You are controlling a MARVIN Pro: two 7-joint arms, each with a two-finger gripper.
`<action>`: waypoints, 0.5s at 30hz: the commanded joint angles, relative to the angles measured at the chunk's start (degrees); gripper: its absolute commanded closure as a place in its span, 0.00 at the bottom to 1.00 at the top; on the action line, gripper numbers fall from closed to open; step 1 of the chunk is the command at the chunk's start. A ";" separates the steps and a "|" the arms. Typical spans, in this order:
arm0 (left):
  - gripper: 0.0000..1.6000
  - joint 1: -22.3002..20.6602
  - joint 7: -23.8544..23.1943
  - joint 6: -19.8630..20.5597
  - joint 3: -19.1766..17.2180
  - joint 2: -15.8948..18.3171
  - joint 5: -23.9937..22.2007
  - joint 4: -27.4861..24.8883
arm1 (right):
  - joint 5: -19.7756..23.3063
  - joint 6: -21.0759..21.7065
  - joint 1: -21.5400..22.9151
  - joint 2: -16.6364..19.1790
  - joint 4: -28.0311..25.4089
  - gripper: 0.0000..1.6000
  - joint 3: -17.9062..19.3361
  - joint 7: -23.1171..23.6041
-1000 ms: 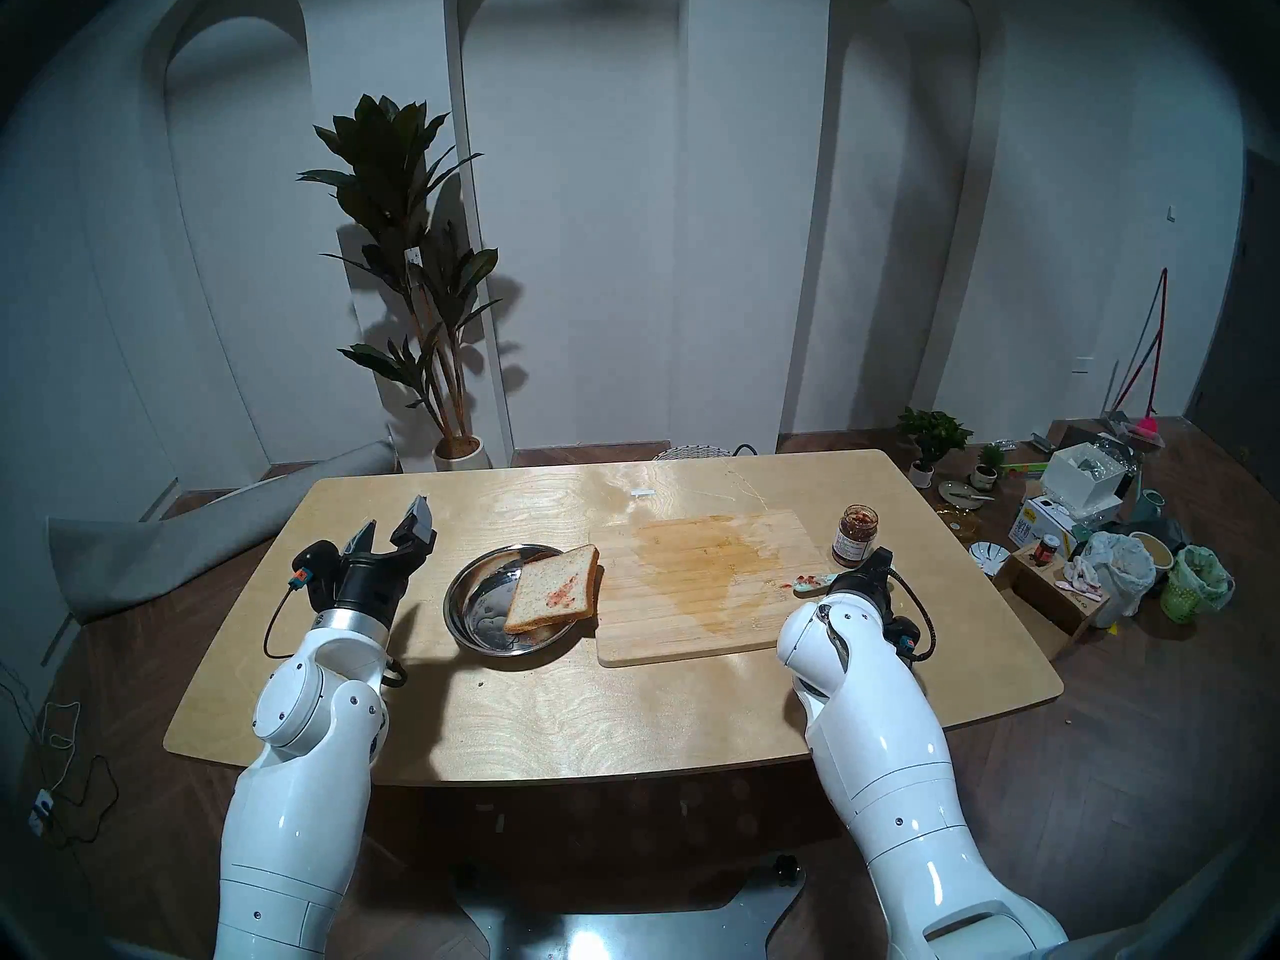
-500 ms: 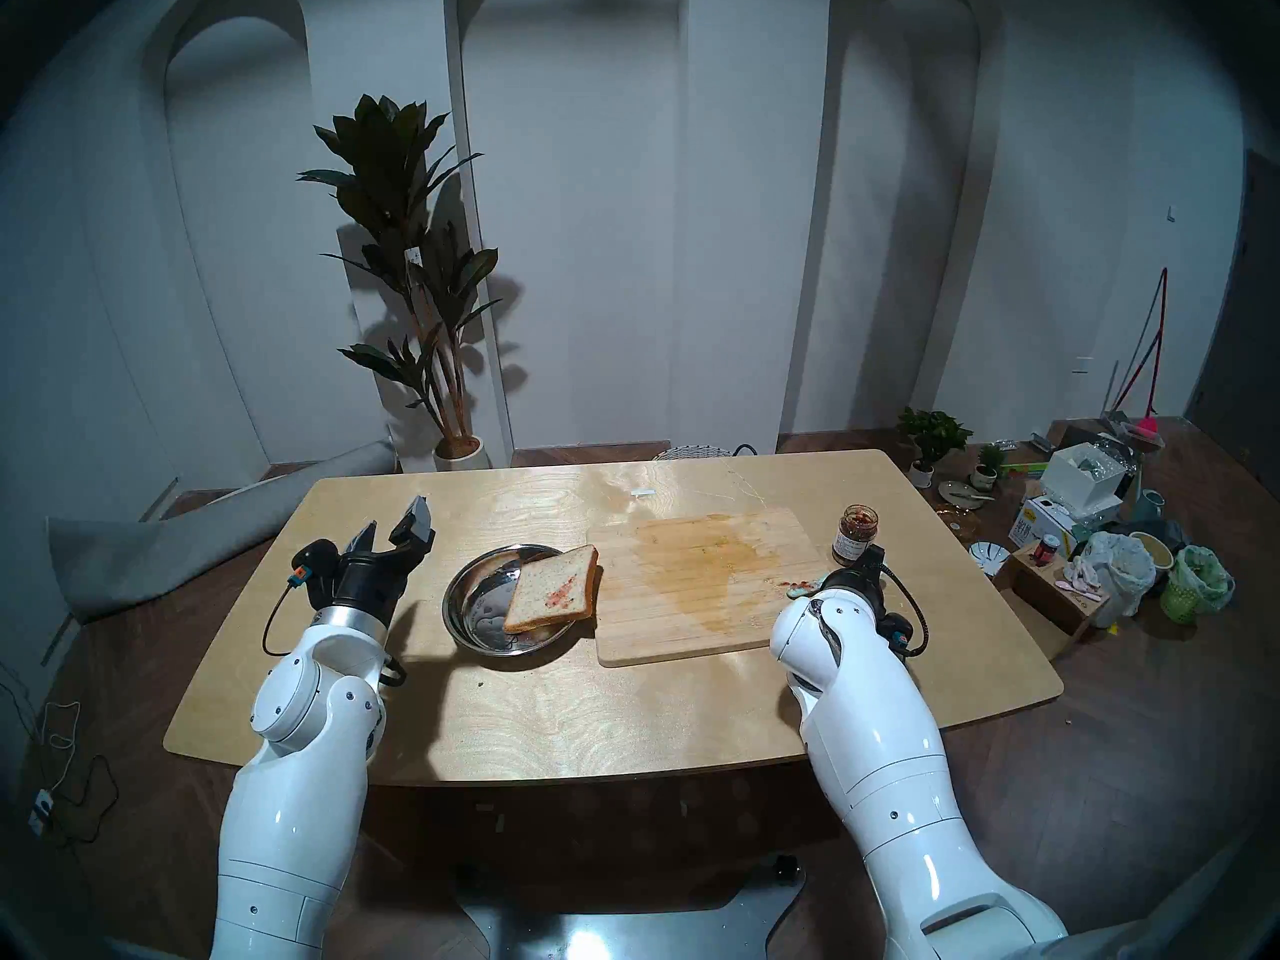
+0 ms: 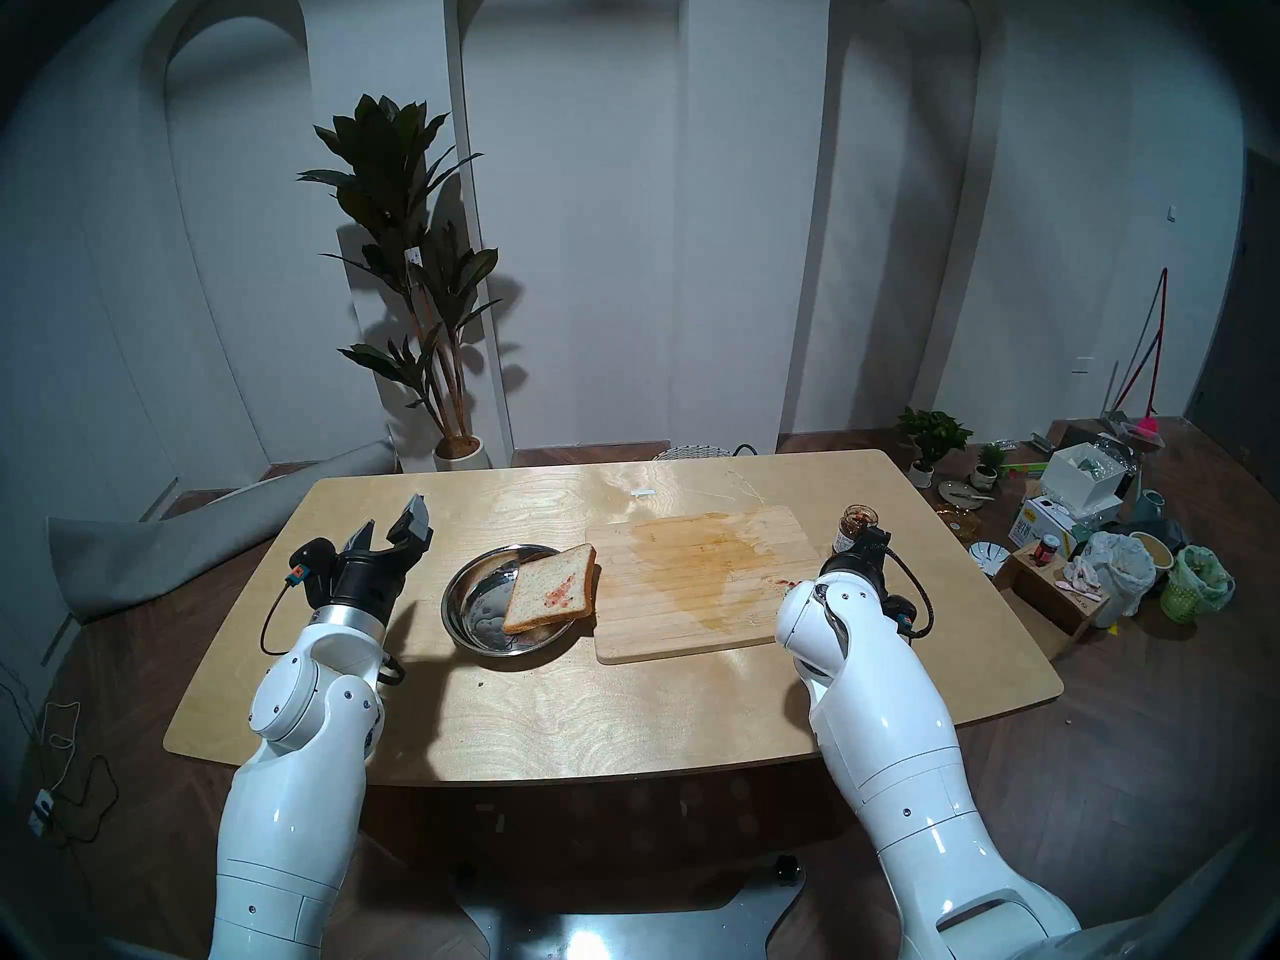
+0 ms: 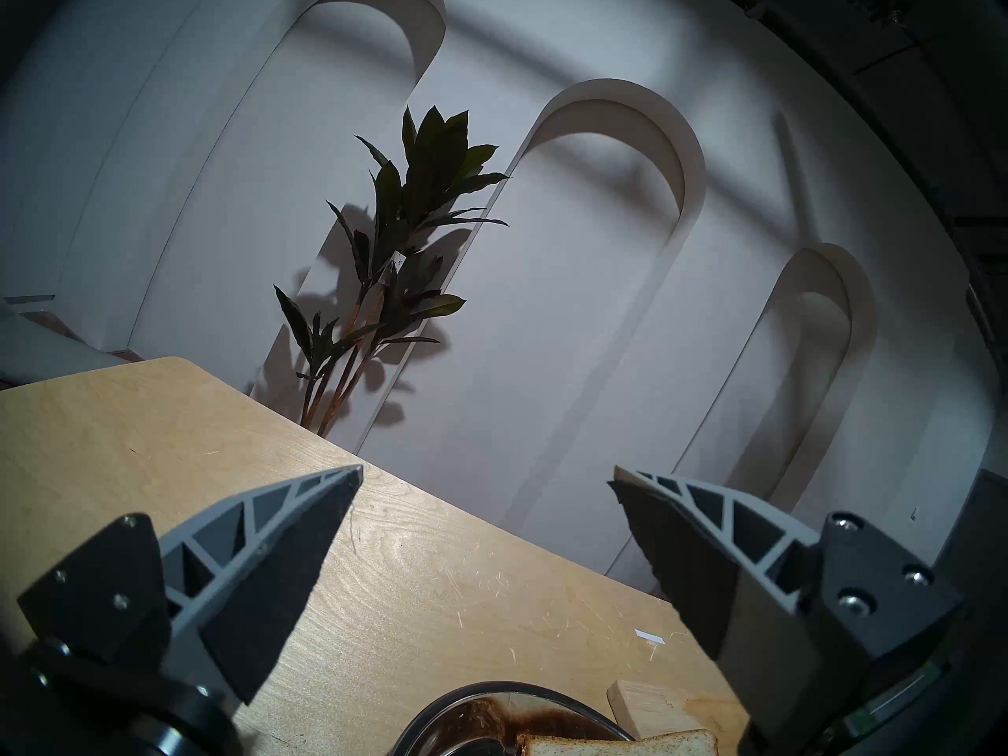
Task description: Spread jam over the slice of bread with the knife
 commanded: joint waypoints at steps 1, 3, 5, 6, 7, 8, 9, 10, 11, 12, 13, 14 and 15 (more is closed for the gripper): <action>0.00 -0.14 0.12 0.09 -0.25 -0.04 -0.24 -1.90 | -1.47 -1.84 -1.31 2.65 -6.00 0.00 -0.06 -5.66; 0.00 -0.03 0.04 0.55 -0.47 0.01 -0.71 -2.24 | -1.45 -2.26 -1.97 3.49 -7.59 0.00 0.33 -8.00; 0.00 -0.01 -0.12 0.98 -0.85 -0.19 -1.73 -2.65 | -1.72 -2.43 -2.72 4.21 -8.84 0.00 0.65 -8.83; 0.00 0.00 -0.09 1.10 -0.94 -0.12 -1.81 -2.84 | -1.71 -2.65 -2.95 4.51 -9.63 0.00 0.87 -9.79; 0.00 0.01 -0.03 1.24 -0.99 -0.02 -1.86 -3.02 | -1.80 -2.75 -3.30 4.89 -10.61 0.00 1.06 -10.47; 0.00 -0.01 -0.24 1.49 -1.08 0.01 -2.30 -3.19 | -1.46 -2.56 -3.19 4.92 -10.87 0.00 1.41 -10.80; 0.00 -0.01 -0.18 1.65 -1.14 0.02 -2.40 -3.38 | -1.28 -2.44 -3.63 5.28 -12.15 0.00 1.68 -11.88; 0.00 -0.02 -0.19 1.65 -1.14 0.06 -2.37 -3.47 | -0.99 -2.35 -3.55 5.23 -12.54 0.00 1.95 -12.13; 0.00 -0.04 -0.40 1.80 -1.18 0.02 -2.72 -3.56 | -0.85 -2.15 -3.39 5.30 -13.33 0.00 2.07 -12.50; 0.00 -0.04 -0.40 1.75 -1.15 0.10 -2.51 -3.63 | 0.09 -1.12 -3.36 5.24 -13.98 0.00 2.40 -12.63; 0.00 -0.03 -0.39 1.81 -1.14 0.15 -2.45 -3.71 | 0.56 -0.50 -3.59 5.45 -14.80 0.00 2.58 -13.27; 0.00 -0.02 -0.51 1.64 -1.12 0.15 -2.39 -3.74 | 2.03 1.16 -3.50 5.27 -15.57 0.00 2.92 -13.30; 0.00 0.05 -0.66 1.61 -1.06 0.38 -2.13 -3.80 | 1.74 1.24 -3.35 5.67 -16.01 0.00 2.69 -13.99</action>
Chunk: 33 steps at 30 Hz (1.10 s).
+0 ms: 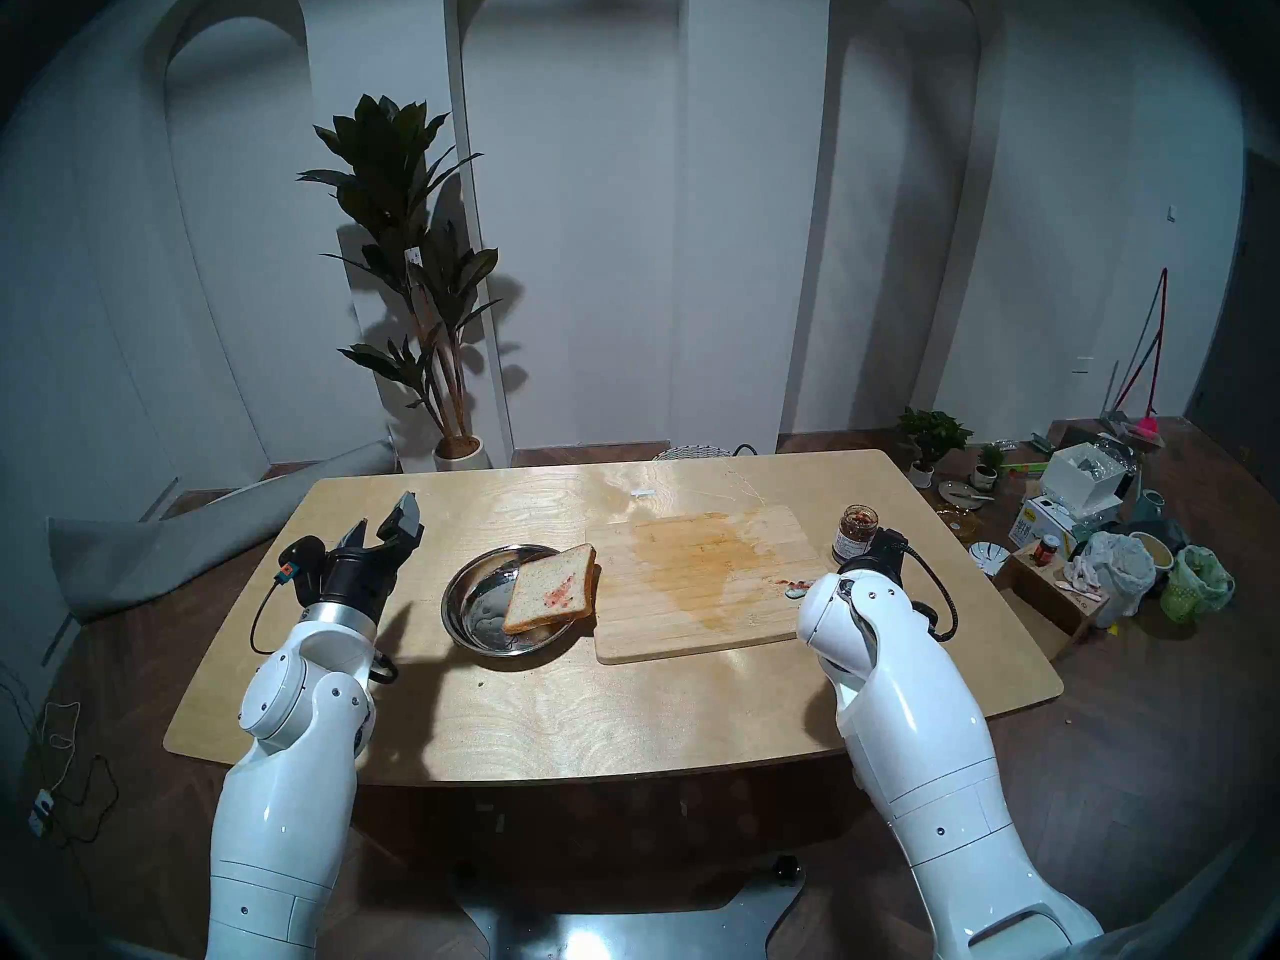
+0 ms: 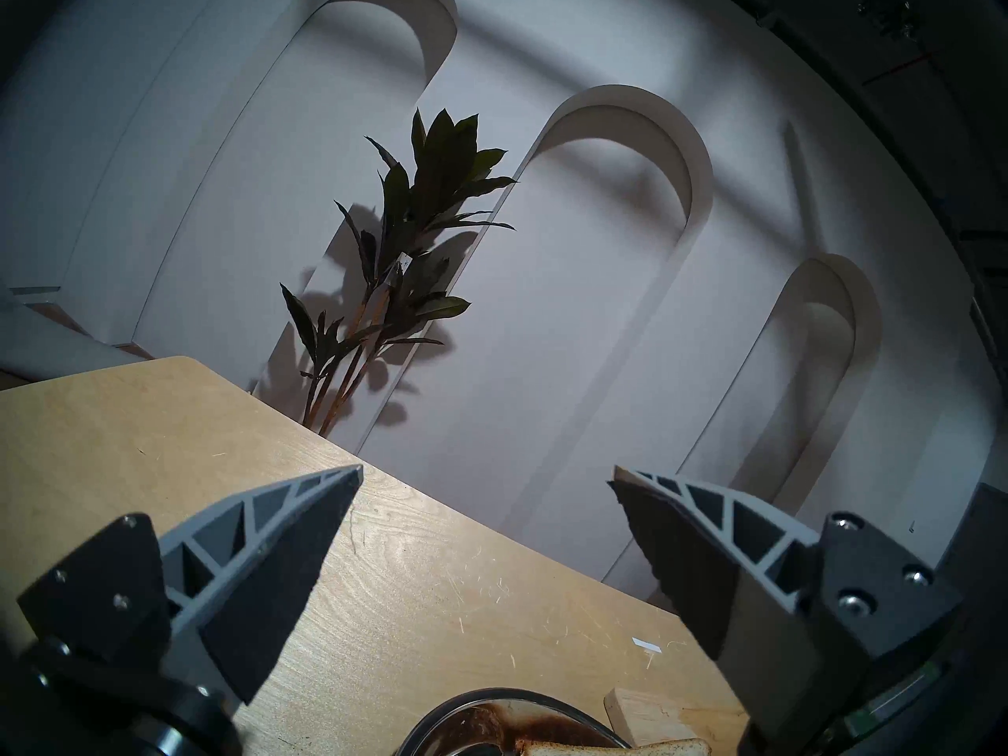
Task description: Spread jam over the slice of bread with the knife
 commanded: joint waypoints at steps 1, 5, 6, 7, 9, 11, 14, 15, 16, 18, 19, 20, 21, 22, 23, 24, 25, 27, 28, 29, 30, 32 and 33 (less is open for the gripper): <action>0.00 -0.16 -0.71 -0.65 0.56 1.03 1.56 -2.14 | 3.61 4.74 0.34 1.72 -6.70 0.00 1.17 -2.22; 0.00 0.59 -1.56 -1.47 1.39 2.11 3.44 -2.36 | 6.38 9.31 0.39 2.94 -10.10 0.00 1.03 -3.48; 0.00 0.74 -1.63 -1.82 1.55 2.16 3.83 -2.34 | 7.13 10.48 0.37 3.24 -10.94 0.00 1.25 -3.51; 0.00 0.81 -1.61 -2.03 1.67 2.38 4.41 -2.31 | 6.31 10.48 1.04 4.37 -10.80 0.00 -0.06 -2.31; 0.00 0.90 -1.39 -2.22 1.85 2.25 4.90 -2.27 | 5.34 12.95 0.79 6.10 -12.71 0.00 -0.79 -0.79; 0.00 0.88 -1.26 -2.50 1.93 2.16 5.31 -2.13 | 4.67 14.77 1.10 7.53 -13.94 0.00 -1.48 0.40; 0.00 0.87 -0.98 -2.95 1.85 2.13 5.81 -2.00 | 1.95 17.49 0.60 9.89 -15.96 0.00 -2.42 2.49; 0.00 0.83 -0.83 -2.96 1.79 1.94 5.67 -1.92 | 1.13 18.70 0.37 10.57 -16.85 0.00 -2.94 2.78; 0.00 0.80 -0.71 -3.12 1.74 1.91 5.84 -1.85 | 0.34 19.86 0.34 11.35 -17.03 0.00 -3.37 3.40; 0.00 0.68 -0.43 -3.50 1.69 1.86 6.31 -1.57 | -2.50 21.00 0.80 11.80 -16.24 0.00 -4.44 5.07; 0.00 0.59 -0.32 -3.46 1.63 1.66 6.11 -1.39 | -4.39 22.68 0.86 13.16 -15.37 0.00 -5.08 5.75; 0.00 0.53 -0.25 -3.64 1.62 1.63 6.27 -1.24 | -6.11 24.10 0.93 14.20 -14.62 0.00 -5.86 6.49; 0.00 0.50 -0.21 -3.60 1.61 1.70 6.41 -1.10 | -7.86 24.55 1.10 14.34 -13.65 0.00 -6.54 6.79; 0.00 0.48 -0.09 -3.54 1.59 1.64 6.43 -0.99 | -9.12 26.03 1.21 15.49 -12.93 0.00 -7.05 7.26; 0.00 0.45 -0.12 -3.49 1.59 1.63 6.39 -0.89 | -10.58 26.14 1.48 15.29 -12.22 0.00 -7.61 6.55; 0.00 0.44 -0.03 -3.53 1.59 1.70 6.61 -0.81 | -12.24 27.45 1.74 16.18 -11.58 0.00 -8.17 7.33; 0.00 0.40 0.08 -3.58 1.59 1.64 6.66 -0.71 | -14.05 28.87 2.17 17.51 -10.93 0.00 -8.98 7.85; 0.00 0.37 0.22 -3.57 1.61 1.61 6.72 -0.59 | -17.07 30.21 2.92 18.50 -9.95 0.00 -10.22 8.05; 0.00 0.32 0.39 -3.65 1.63 1.56 6.85 -0.53 | -19.29 31.21 3.53 18.86 -9.12 0.00 -11.00 8.66; 0.00 0.27 0.48 -3.67 1.67 1.54 6.93 -0.49 | -20.51 31.78 4.04 19.62 -8.70 0.00 -11.88 8.75; 0.00 0.21 0.61 -3.73 1.71 1.50 7.03 -0.44 | -22.20 32.61 4.63 20.78 -8.25 0.00 -12.91 9.24; 0.00 0.11 0.84 -3.83 1.78 1.42 7.19 -0.38 | -25.41 33.49 5.86 21.63 -7.28 0.00 -14.43 9.96; 0.00 0.07 0.94 -3.85 1.82 1.38 7.26 -0.34 | -26.82 34.05 6.42 22.14 -6.87 0.00 -15.17 10.42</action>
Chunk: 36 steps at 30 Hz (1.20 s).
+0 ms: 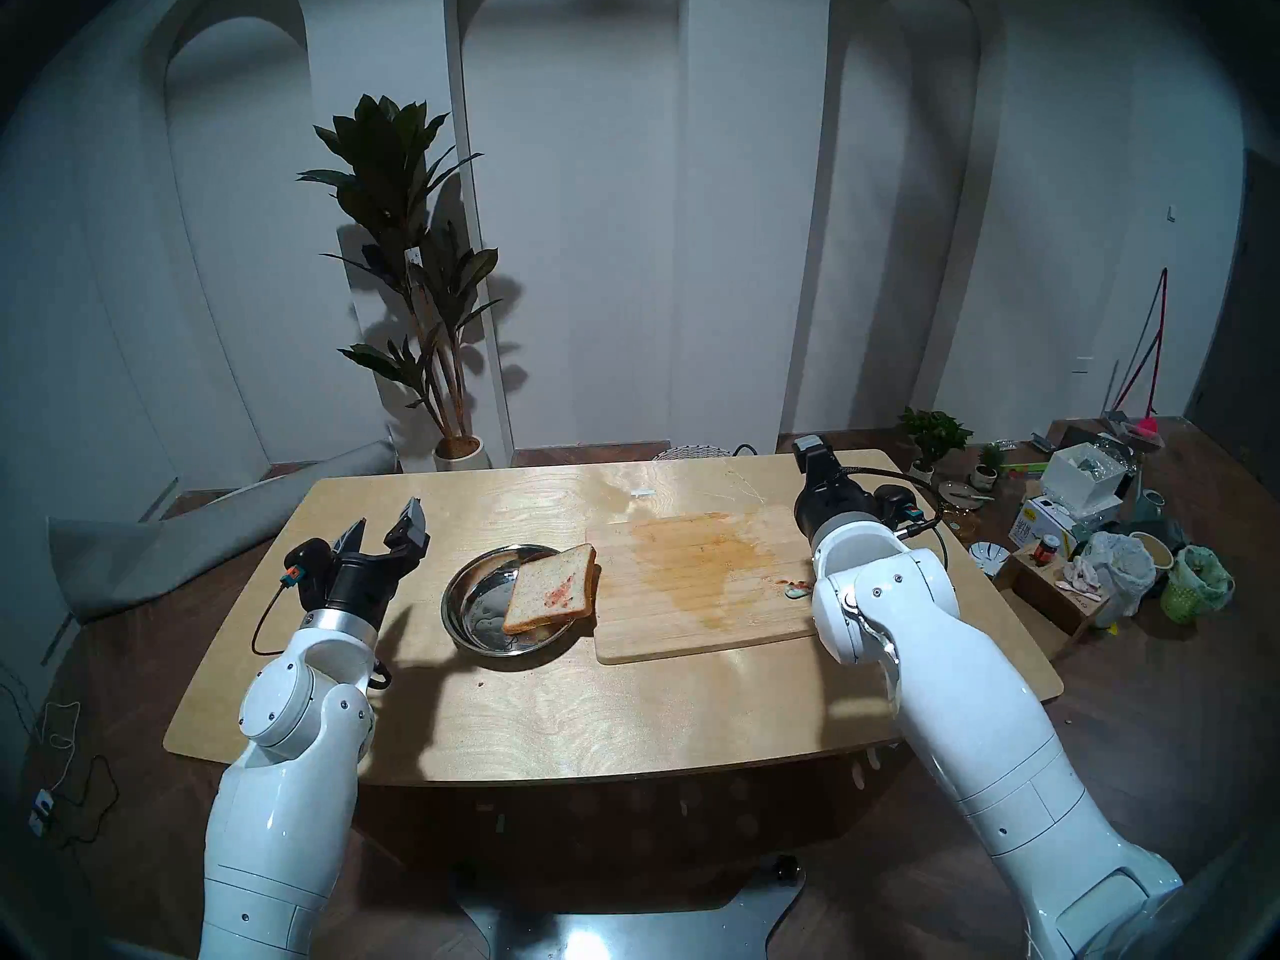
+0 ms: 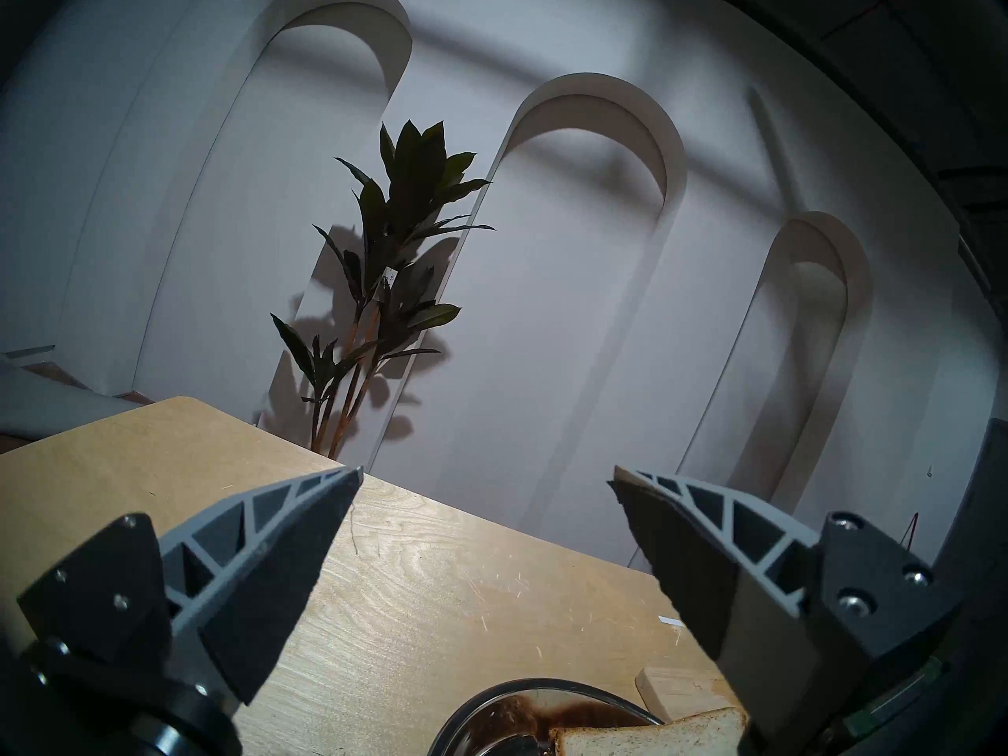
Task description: Spread jam over the slice of bread with the knife
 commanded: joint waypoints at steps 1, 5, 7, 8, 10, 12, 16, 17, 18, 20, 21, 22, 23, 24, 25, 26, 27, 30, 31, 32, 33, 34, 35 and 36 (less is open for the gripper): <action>0.00 -1.15 0.37 -0.95 0.30 -0.45 0.48 -0.67 | -12.01 4.24 5.43 6.61 2.06 0.00 -4.97 3.90; 0.00 -1.42 0.85 -1.10 0.49 -0.64 0.89 -0.51 | -18.98 6.90 7.83 8.71 3.88 0.00 -8.45 5.28; 0.00 -1.71 1.13 -1.09 0.60 -0.70 1.16 -0.20 | -22.10 7.90 8.71 9.60 4.81 0.00 -10.00 6.20; 0.00 -1.89 1.27 -1.16 0.66 -0.66 1.44 -0.03 | -23.78 8.16 9.28 9.75 5.36 0.00 -10.84 6.58; 0.00 -2.29 1.74 -1.38 0.85 -0.36 2.49 0.32 | -27.36 8.80 10.29 9.90 6.54 0.00 -12.35 7.21; 0.00 -2.75 2.23 -1.71 0.98 -0.30 3.28 0.75 | -31.23 9.19 11.60 10.06 7.67 0.00 -13.87 7.96; 0.00 -3.33 4.20 -2.59 1.09 0.05 6.06 1.46 | -37.93 9.09 13.52 9.61 9.74 0.00 -16.04 9.00; 0.00 -3.39 4.59 -2.88 1.14 0.21 6.79 1.62 | -39.07 8.97 14.28 9.53 10.36 0.00 -16.77 9.10; 0.00 -3.40 4.85 -3.29 1.17 0.34 7.43 1.83 | -40.63 8.73 15.00 9.34 11.08 0.00 -17.49 9.28; 0.00 -3.13 5.42 -3.71 1.38 1.11 9.34 2.16 | -42.81 8.28 15.83 8.99 12.04 0.00 -18.33 9.47; 0.00 -3.03 5.81 -4.20 1.49 1.16 10.15 2.41 | -44.35 7.86 16.29 8.68 12.71 0.00 -18.82 9.58; 0.00 -2.84 6.27 -4.70 1.73 1.49 11.51 2.81 | -43.70 8.25 16.19 7.82 13.07 0.00 -18.73 8.92; 0.00 -2.68 6.77 -4.91 1.90 1.77 12.71 3.17 | -43.87 8.01 15.96 7.67 13.36 0.00 -18.91 9.13; 0.00 -2.59 7.18 -5.48 2.17 2.11 14.17 3.96 | -41.20 6.98 14.75 6.20 13.61 0.00 -17.89 8.56; 0.00 -2.47 6.59 -6.29 2.11 2.18 13.93 4.57 | -39.48 7.21 14.05 5.91 13.55 0.00 -17.46 8.71; 0.00 -2.37 7.59 -6.43 2.03 1.82 14.62 4.82 | -38.19 6.54 13.18 5.34 13.86 0.00 -17.02 8.55; 0.00 -2.38 8.32 -6.27 2.11 1.84 15.54 5.04 | -37.74 5.83 12.48 4.97 14.02 0.00 -16.75 8.10; 0.00 -2.52 9.11 -6.21 2.18 1.89 16.56 5.67 | -32.94 5.45 10.17 4.34 13.35 0.00 -15.06 8.75; 0.00 -2.58 9.12 -6.61 2.25 1.98 16.82 5.92 | -32.08 5.58 9.72 4.58 13.01 0.00 -14.89 9.38; 0.00 -2.64 9.04 -6.63 2.05 1.54 15.83 5.94 | -30.19 6.14 9.09 4.86 12.05 0.00 -14.48 9.94; 0.00 -2.65 9.37 -6.66 2.09 1.55 16.24 5.94 | -30.23 6.07 8.74 5.27 11.46 0.00 -14.58 10.08; 0.00 -2.65 9.50 -7.22 2.32 2.07 17.35 6.16 | -31.00 5.60 8.40 5.82 10.87 0.00 -14.91 10.04; 0.00 -2.63 9.49 -7.17 2.28 2.05 17.14 6.07 | -30.19 5.80 8.07 6.13 10.35 0.00 -14.81 10.34; 0.00 -2.60 9.50 -7.08 2.23 2.02 16.95 5.90 | -30.57 6.51 8.02 6.89 9.64 0.00 -15.10 10.06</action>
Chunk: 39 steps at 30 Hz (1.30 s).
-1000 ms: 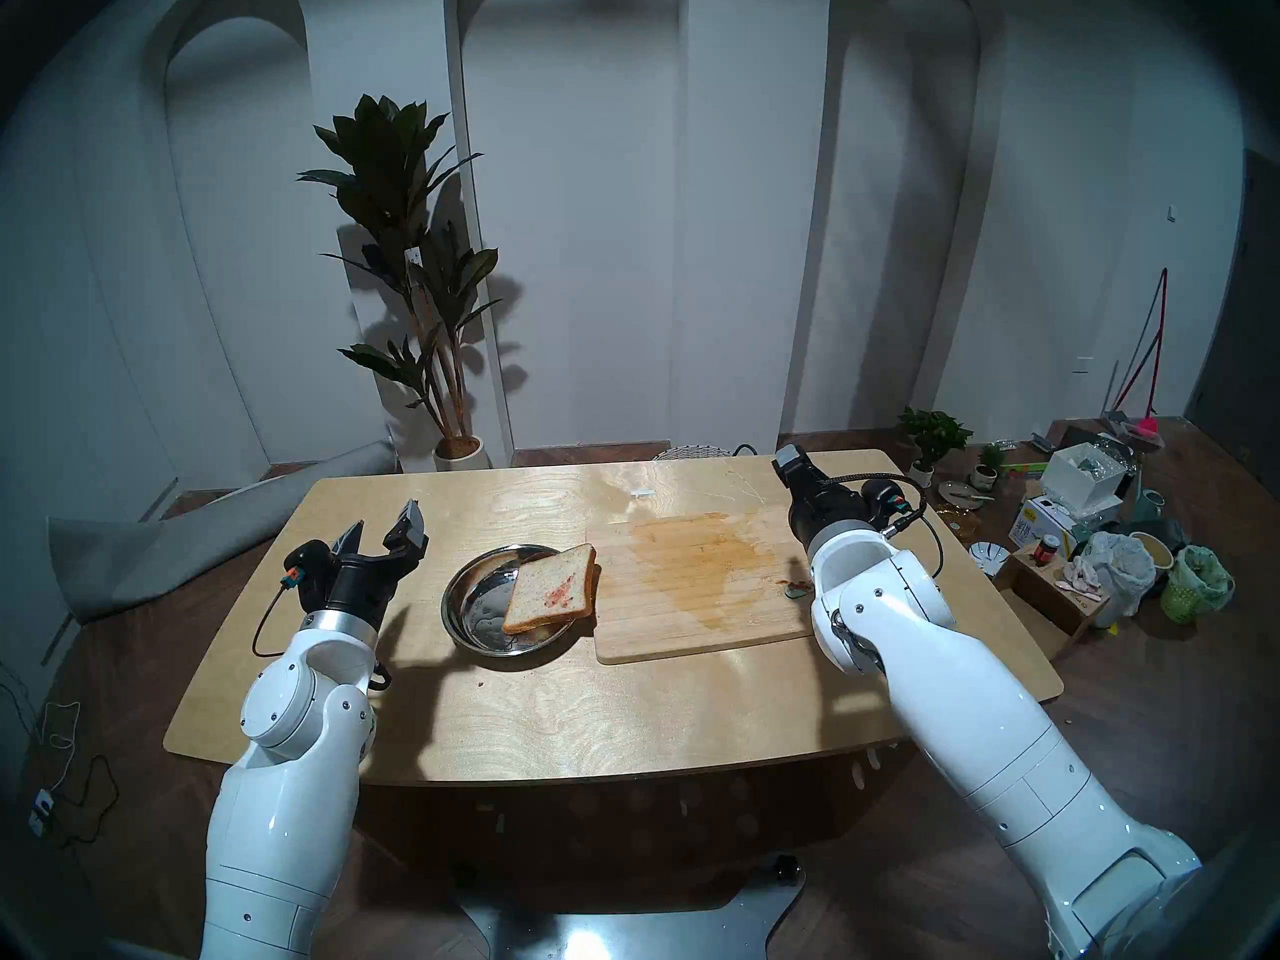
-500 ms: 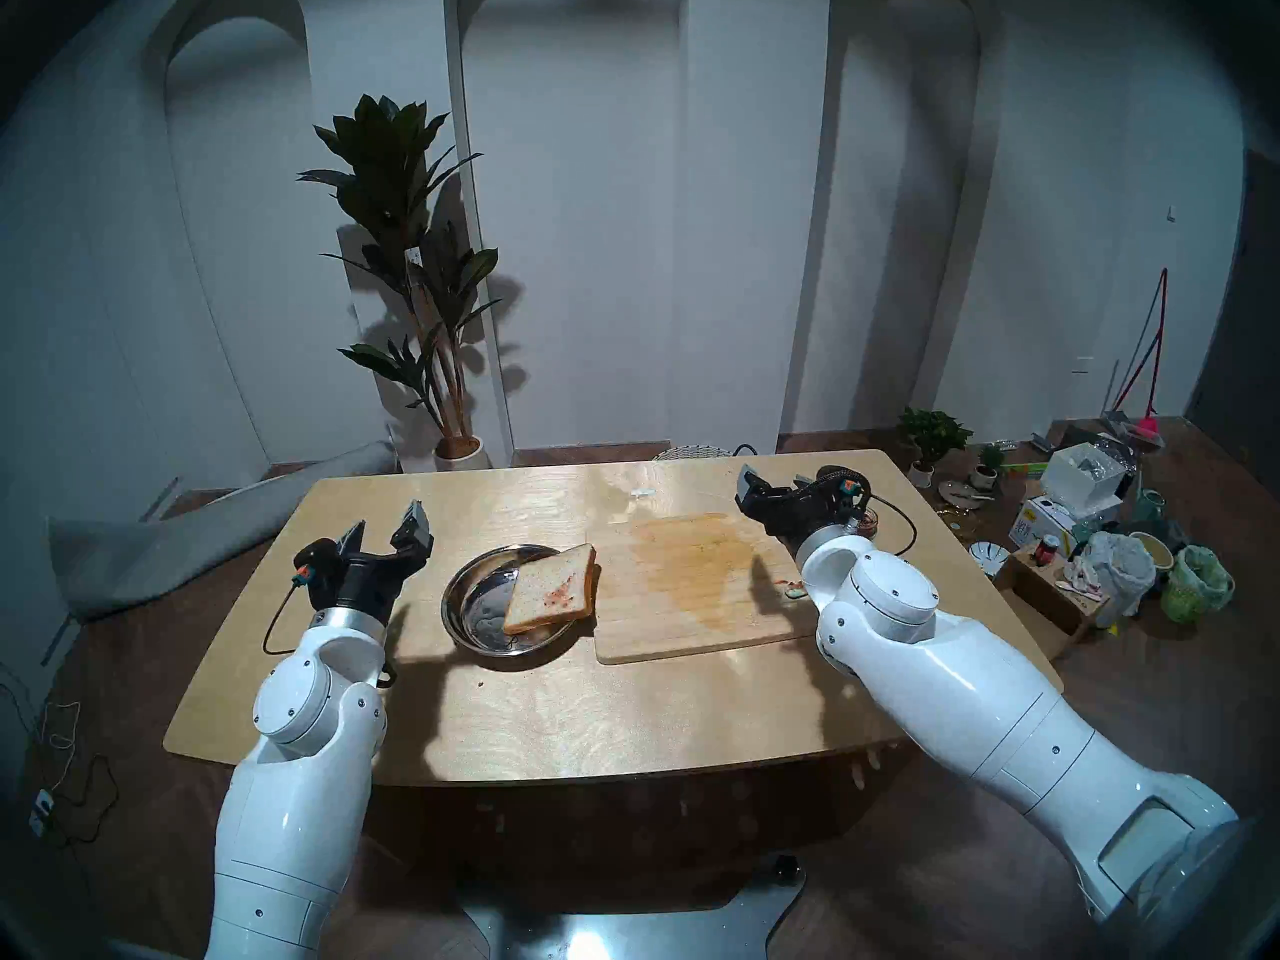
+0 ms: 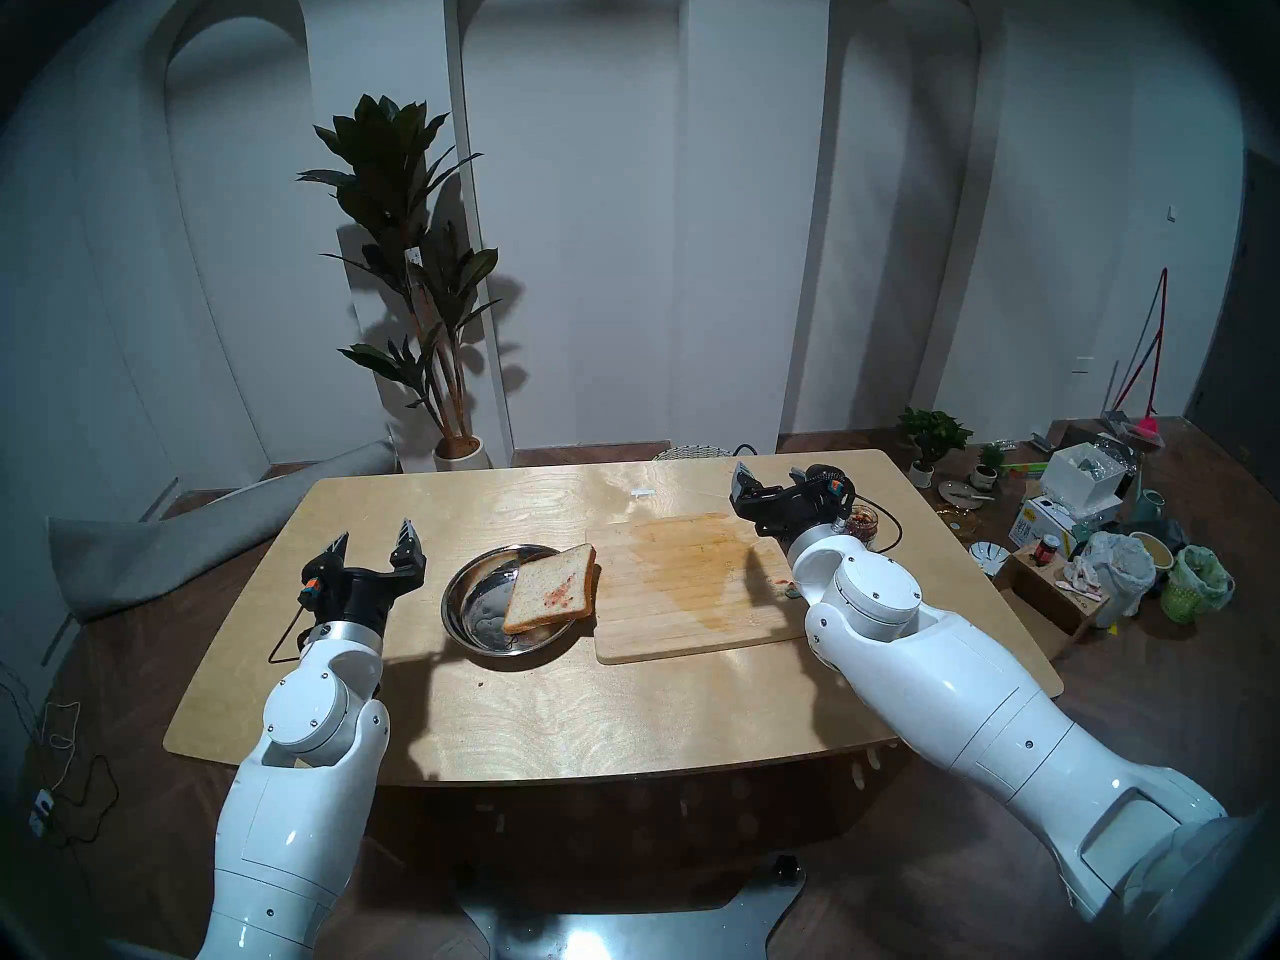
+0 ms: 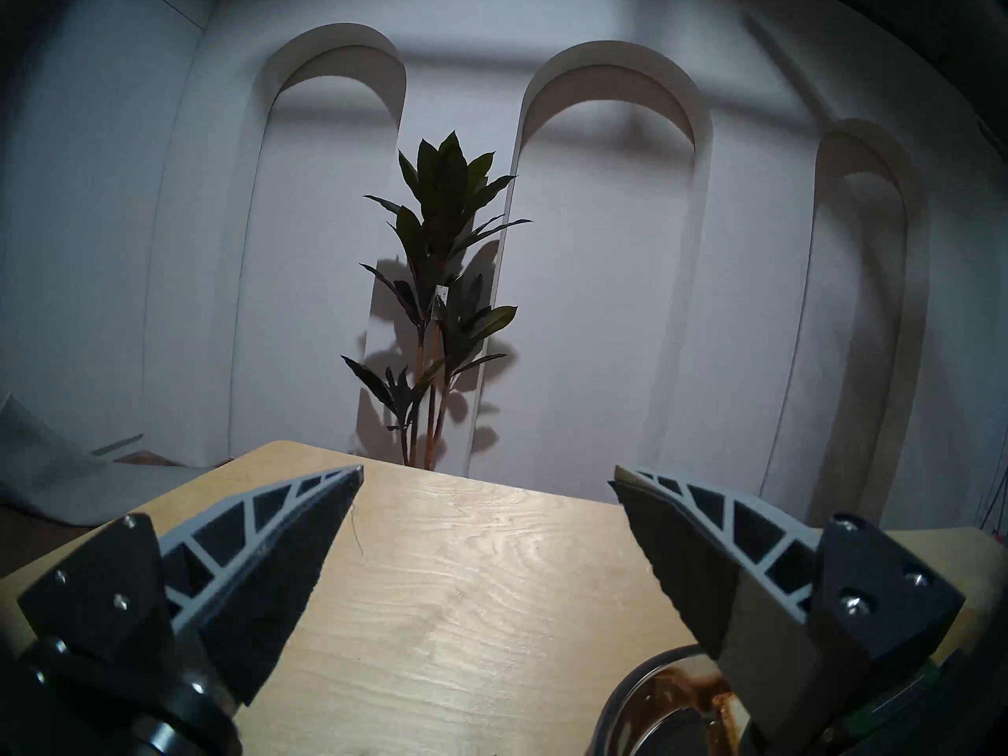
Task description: Spread jam over the slice of bread with the knife
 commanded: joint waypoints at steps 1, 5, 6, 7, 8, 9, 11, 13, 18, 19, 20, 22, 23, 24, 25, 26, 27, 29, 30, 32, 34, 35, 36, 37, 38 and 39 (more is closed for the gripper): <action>0.00 -0.73 0.42 -1.63 -0.16 0.51 1.45 -1.15 | 2.55 -0.38 -2.36 0.93 -4.18 0.00 1.05 0.71; 0.00 -0.68 0.12 -1.75 0.09 1.32 2.00 -1.32 | -2.78 -0.66 -1.97 3.63 -4.98 0.00 -0.76 0.68; 0.00 -0.70 -0.12 -1.64 0.21 1.57 2.01 -1.31 | -4.10 -1.55 -1.91 3.84 -4.43 0.00 -1.18 1.25; 0.00 -0.73 -0.16 -1.61 0.26 1.61 1.97 -1.29 | -3.92 -1.43 -1.99 3.82 -4.34 0.00 -1.16 1.21; 0.00 -0.76 -0.62 -1.79 0.38 1.84 1.85 -1.14 | -6.29 -1.68 -1.45 4.16 -3.62 0.00 -1.96 1.20; 0.00 -0.79 -0.74 -1.88 0.43 1.83 1.70 -1.07 | -7.18 -2.32 -1.33 4.02 -3.08 0.00 -2.12 1.48; 0.00 -0.61 -1.42 -1.59 0.64 2.28 1.65 -1.22 | -7.26 -1.82 -0.97 3.95 -2.72 0.00 -2.29 1.76; 0.00 -0.56 -0.94 -1.91 1.14 2.57 3.32 -1.03 | -8.46 -2.67 -0.48 3.67 -1.90 0.00 -2.71 2.52; 0.00 -0.50 -1.27 -2.67 1.50 2.55 3.58 -0.85 | -8.01 -3.57 0.07 2.72 -1.11 0.00 -2.37 2.82; 0.00 -0.50 -1.27 -2.67 1.50 2.55 3.58 -0.85 | -8.01 -3.57 0.07 2.72 -1.11 0.00 -2.37 2.82; 0.00 -0.50 -1.28 -2.70 1.50 2.56 3.60 -0.84 | -8.11 -3.64 0.07 2.70 -1.07 0.00 -2.38 2.81; 0.00 -0.51 -1.27 -2.79 1.52 2.57 3.63 -0.81 | -8.14 -3.77 0.09 2.67 -0.99 0.00 -2.39 2.90; 0.00 -0.51 -1.28 -2.83 1.52 2.57 3.66 -0.79 | -8.15 -3.82 0.09 2.65 -0.95 0.00 -2.37 2.96; 0.00 -0.51 -1.27 -2.86 1.53 2.58 3.67 -0.78 | -8.16 -3.86 0.09 2.63 -0.92 0.00 -2.36 3.01; 0.00 -0.51 -1.27 -2.89 1.53 2.57 3.69 -0.77 | -8.17 -3.90 0.08 2.61 -0.89 0.00 -2.33 3.06; 0.00 -0.51 -1.28 -2.92 1.53 2.57 3.70 -0.77 | -8.18 -3.93 0.07 2.59 -0.87 0.00 -2.31 3.10; 0.00 -0.51 -1.28 -2.94 1.53 2.57 3.71 -0.76 | -8.19 -3.95 0.06 2.58 -0.86 0.00 -2.30 3.13; 0.00 -0.51 -1.29 -2.95 1.52 2.56 3.73 -0.75 | -8.20 -3.96 0.05 2.56 -0.84 0.00 -2.28 3.16; 0.00 -0.51 -1.30 -2.97 1.52 2.55 3.74 -0.75 | -8.21 -3.97 0.04 2.55 -0.83 0.00 -2.25 3.19; 0.00 -0.51 -1.30 -2.99 1.51 2.54 3.75 -0.74 | -8.23 -3.99 0.02 2.52 -0.81 0.00 -2.22 3.23; 0.00 -0.51 -1.31 -3.00 1.51 2.53 3.76 -0.74 | -8.24 -3.99 0.02 2.51 -0.81 0.00 -2.20 3.24; 0.00 -0.51 -1.33 -3.01 1.49 2.52 3.77 -0.74 | -8.25 -3.99 0.01 2.50 -0.80 0.00 -2.18 3.27; 0.00 -0.51 -1.34 -3.02 1.48 2.51 3.78 -0.73 | -8.26 -3.99 -0.01 2.48 -0.79 0.00 -2.16 3.29; 0.00 -0.51 -1.35 -3.02 1.47 2.49 3.79 -0.73 | -8.27 -3.99 -0.01 2.47 -0.79 0.00 -2.14 3.30; 0.00 -0.51 -1.36 -3.02 1.46 2.48 3.80 -0.73 | -8.28 -3.99 -0.02 2.46 -0.79 0.00 -2.12 3.31; 0.00 -0.51 -1.37 -3.02 1.46 2.48 3.81 -0.73 | -8.29 -3.99 -0.03 2.45 -0.78 0.00 -2.10 3.32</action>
